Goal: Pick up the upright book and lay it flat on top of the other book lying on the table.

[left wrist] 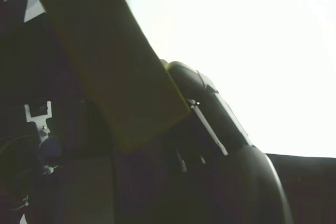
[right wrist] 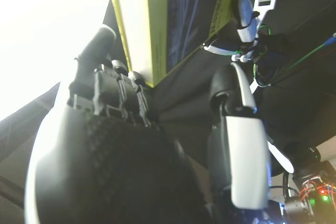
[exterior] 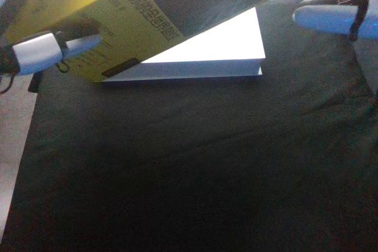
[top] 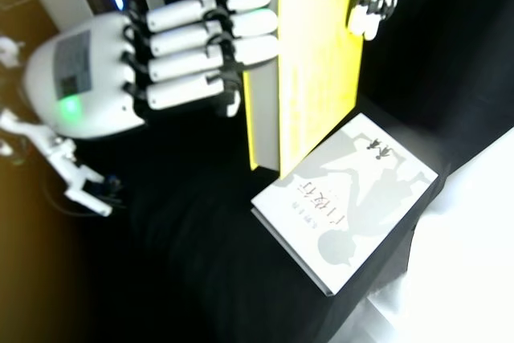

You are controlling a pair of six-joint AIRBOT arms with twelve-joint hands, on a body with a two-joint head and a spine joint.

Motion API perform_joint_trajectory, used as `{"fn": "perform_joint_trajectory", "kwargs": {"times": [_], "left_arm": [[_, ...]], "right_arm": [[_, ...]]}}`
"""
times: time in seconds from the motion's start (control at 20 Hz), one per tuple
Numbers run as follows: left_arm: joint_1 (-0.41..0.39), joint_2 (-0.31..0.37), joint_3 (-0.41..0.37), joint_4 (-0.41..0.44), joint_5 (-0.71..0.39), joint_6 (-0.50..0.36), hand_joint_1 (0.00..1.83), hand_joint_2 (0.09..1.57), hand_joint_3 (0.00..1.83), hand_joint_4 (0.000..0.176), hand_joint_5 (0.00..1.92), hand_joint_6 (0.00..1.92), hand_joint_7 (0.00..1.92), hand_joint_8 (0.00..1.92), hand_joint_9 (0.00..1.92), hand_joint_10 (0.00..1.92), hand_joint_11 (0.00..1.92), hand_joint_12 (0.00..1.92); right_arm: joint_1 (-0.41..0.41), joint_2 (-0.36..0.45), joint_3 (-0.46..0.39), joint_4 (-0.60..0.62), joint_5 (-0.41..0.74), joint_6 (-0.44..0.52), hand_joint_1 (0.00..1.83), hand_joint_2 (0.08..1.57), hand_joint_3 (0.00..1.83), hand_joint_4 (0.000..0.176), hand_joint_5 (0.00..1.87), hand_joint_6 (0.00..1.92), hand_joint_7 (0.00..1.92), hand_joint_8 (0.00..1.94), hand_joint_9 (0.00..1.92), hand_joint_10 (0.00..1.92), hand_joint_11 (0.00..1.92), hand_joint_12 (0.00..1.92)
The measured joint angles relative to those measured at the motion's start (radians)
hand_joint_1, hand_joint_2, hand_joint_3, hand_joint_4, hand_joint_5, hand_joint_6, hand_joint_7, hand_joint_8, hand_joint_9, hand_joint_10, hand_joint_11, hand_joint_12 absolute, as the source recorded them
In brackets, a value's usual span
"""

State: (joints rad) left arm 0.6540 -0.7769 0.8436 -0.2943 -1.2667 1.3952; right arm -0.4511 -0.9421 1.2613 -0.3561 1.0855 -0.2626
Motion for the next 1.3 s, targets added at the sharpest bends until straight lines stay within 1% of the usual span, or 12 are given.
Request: {"fn": "perform_joint_trajectory", "kwargs": {"times": [0.05,0.25,0.35,0.45,0.55,0.65,0.95,1.0,1.15,1.2,1.25,1.3], "left_arm": [[0.002,0.008,-0.011,-0.01,-0.009,0.0,1.26,1.11,0.0,0.0,0.88,0.96,1.11,1.01,1.34,0.81,1.21,1.3],[0.014,0.026,-0.021,-0.027,-0.042,0.0,1.25,1.14,0.0,0.0,0.82,1.09,1.04,1.1,1.24,0.85,1.14,1.29],[0.014,0.026,-0.021,-0.024,-0.039,0.0,1.24,1.14,0.0,0.0,0.84,1.08,1.05,1.07,1.24,0.84,1.13,1.28],[0.003,0.023,-0.019,-0.018,-0.017,0.0,1.26,1.12,0.0,0.0,0.89,0.96,1.1,1.02,1.29,0.86,1.17,1.36],[-0.015,0.003,-0.006,-0.007,0.01,0.0,1.27,1.09,0.0,0.0,0.94,0.89,1.15,0.93,1.34,0.81,1.22,1.28],[-0.021,-0.012,-0.001,-0.002,0.042,0.0,1.28,1.08,0.0,0.0,0.97,0.84,1.18,0.89,1.37,0.74,1.23,1.25],[-0.065,-0.069,0.031,0.032,0.119,0.0,1.27,1.09,0.0,0.0,0.93,0.9,1.14,0.95,1.37,0.77,1.26,1.24],[-0.07,-0.074,0.031,0.034,0.121,0.0,1.27,1.1,0.0,0.0,0.93,0.92,1.13,0.97,1.36,0.79,1.26,1.24],[-0.071,-0.075,0.026,0.049,0.122,0.01,1.27,1.09,0.0,0.0,0.93,0.92,1.13,0.96,1.33,0.77,1.2,1.25],[-0.071,-0.074,0.026,0.056,0.122,0.011,1.27,1.1,0.0,0.0,0.92,0.94,1.12,0.98,1.32,0.77,1.21,1.27],[-0.071,-0.074,0.02,0.065,0.115,0.016,1.27,1.1,0.0,0.0,0.93,0.92,1.12,0.97,1.31,0.78,1.2,1.3],[-0.071,-0.074,0.015,0.07,0.109,0.02,1.27,1.1,0.0,0.0,0.93,0.92,1.12,0.97,1.31,0.78,1.2,1.3]], "right_arm": [[0.0,0.006,0.0,0.006,0.0,0.0,0.69,1.2,0.0,0.115,0.0,0.0,0.0,0.0,0.0,0.0,0.0,1.92],[0.0,0.029,-0.002,0.008,-0.003,0.0,0.75,1.18,0.0,0.077,0.0,0.0,0.0,0.0,0.0,0.0,0.0,1.92],[0.0,0.028,-0.002,0.01,-0.002,-0.003,0.69,1.18,0.0,0.091,0.0,0.0,0.0,0.0,0.0,0.0,0.0,1.92],[0.014,0.028,-0.003,0.005,-0.01,-0.011,0.68,1.18,0.0,0.066,0.0,0.0,0.0,0.0,0.0,0.0,0.0,1.92],[0.035,0.027,-0.003,0.009,-0.004,-0.025,0.63,1.18,0.0,0.015,0.0,0.0,0.0,0.0,0.0,0.0,0.0,1.92],[0.038,0.01,0.005,0.013,0.004,-0.03,0.71,1.16,0.0,0.0,0.0,0.0,0.0,0.0,0.0,0.0,0.0,1.92],[0.052,-0.071,0.029,-0.012,-0.01,-0.032,0.57,1.18,0.0,0.0,0.0,0.0,0.0,0.0,0.0,0.0,0.0,1.92],[0.052,-0.083,0.035,-0.021,-0.015,-0.032,0.78,1.12,0.0,0.0,0.08,0.03,0.0,0.0,0.0,0.0,0.0,1.92],[0.052,-0.106,0.051,-0.01,-0.04,-0.034,0.87,1.15,0.0,0.0,0.13,0.06,0.07,0.03,0.0,0.0,0.0,1.92],[0.052,-0.109,0.053,-0.017,-0.05,-0.034,0.89,1.2,0.0,0.0,0.19,0.1,0.16,0.05,0.09,0.06,0.0,1.79],[0.052,-0.114,0.055,-0.024,-0.06,-0.033,0.91,1.22,0.0,0.0,0.18,0.09,0.23,0.03,0.09,0.35,0.0,1.81],[0.054,-0.117,0.056,-0.022,-0.069,-0.034,0.91,1.22,0.0,0.0,0.18,0.09,0.23,0.03,0.09,0.35,0.0,1.81]]}}
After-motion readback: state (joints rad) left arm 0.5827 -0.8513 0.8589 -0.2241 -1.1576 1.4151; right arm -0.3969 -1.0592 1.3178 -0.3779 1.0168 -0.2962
